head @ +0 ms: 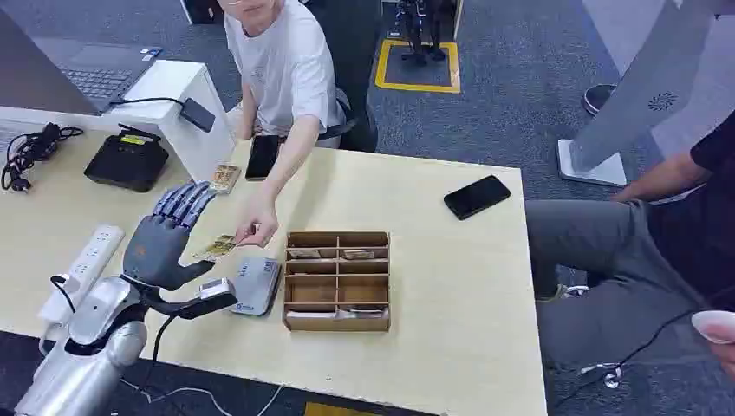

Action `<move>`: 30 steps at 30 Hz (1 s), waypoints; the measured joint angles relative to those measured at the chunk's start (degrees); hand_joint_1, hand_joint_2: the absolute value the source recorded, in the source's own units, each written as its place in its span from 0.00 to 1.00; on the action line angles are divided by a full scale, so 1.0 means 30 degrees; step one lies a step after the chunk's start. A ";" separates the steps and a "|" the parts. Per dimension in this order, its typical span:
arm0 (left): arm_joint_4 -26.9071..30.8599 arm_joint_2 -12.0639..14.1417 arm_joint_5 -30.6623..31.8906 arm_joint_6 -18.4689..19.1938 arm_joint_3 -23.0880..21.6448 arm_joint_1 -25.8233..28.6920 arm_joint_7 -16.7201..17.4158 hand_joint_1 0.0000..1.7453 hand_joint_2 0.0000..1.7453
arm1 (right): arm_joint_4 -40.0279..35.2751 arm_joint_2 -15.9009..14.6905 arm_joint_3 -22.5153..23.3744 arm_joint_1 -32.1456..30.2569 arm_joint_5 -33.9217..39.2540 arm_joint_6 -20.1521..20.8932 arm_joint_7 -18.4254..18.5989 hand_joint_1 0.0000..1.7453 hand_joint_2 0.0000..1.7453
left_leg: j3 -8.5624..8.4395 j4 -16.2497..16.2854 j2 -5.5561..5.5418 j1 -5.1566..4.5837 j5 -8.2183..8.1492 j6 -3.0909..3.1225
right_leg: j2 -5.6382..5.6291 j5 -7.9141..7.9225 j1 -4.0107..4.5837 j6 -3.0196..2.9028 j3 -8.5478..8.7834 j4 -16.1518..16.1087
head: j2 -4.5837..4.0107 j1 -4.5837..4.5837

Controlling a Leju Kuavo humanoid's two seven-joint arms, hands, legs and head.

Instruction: Pass the card to the sensor for recognition and then transmit it.

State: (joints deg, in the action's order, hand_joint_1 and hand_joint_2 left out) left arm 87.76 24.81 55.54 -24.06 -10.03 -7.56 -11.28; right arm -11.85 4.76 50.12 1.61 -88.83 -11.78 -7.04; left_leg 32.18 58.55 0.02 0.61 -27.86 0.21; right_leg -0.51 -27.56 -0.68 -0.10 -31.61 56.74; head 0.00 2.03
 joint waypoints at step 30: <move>-0.0066 -0.0058 -0.0299 -0.0037 0.0000 -0.0235 0.0000 0.61 1.00 | 0.0000 0.0037 0.0000 0.0057 0.0051 0.0015 0.0073 0.00 1.00 | 0.0002 0.0000 -0.0003 0.0000 0.0004 0.0004 | 0.0003 0.0000 0.0001 0.0000 -0.0001 0.0000 | 0.0000 -0.0007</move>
State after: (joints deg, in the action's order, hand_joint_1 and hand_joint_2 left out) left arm 87.56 24.63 54.64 -24.17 -10.03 -8.27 -11.28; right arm -11.85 4.87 50.12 1.79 -88.67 -11.74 -6.82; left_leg 32.19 58.55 0.01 0.61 -27.85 0.22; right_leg -0.50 -27.56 -0.67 -0.10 -31.61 56.74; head 0.00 2.01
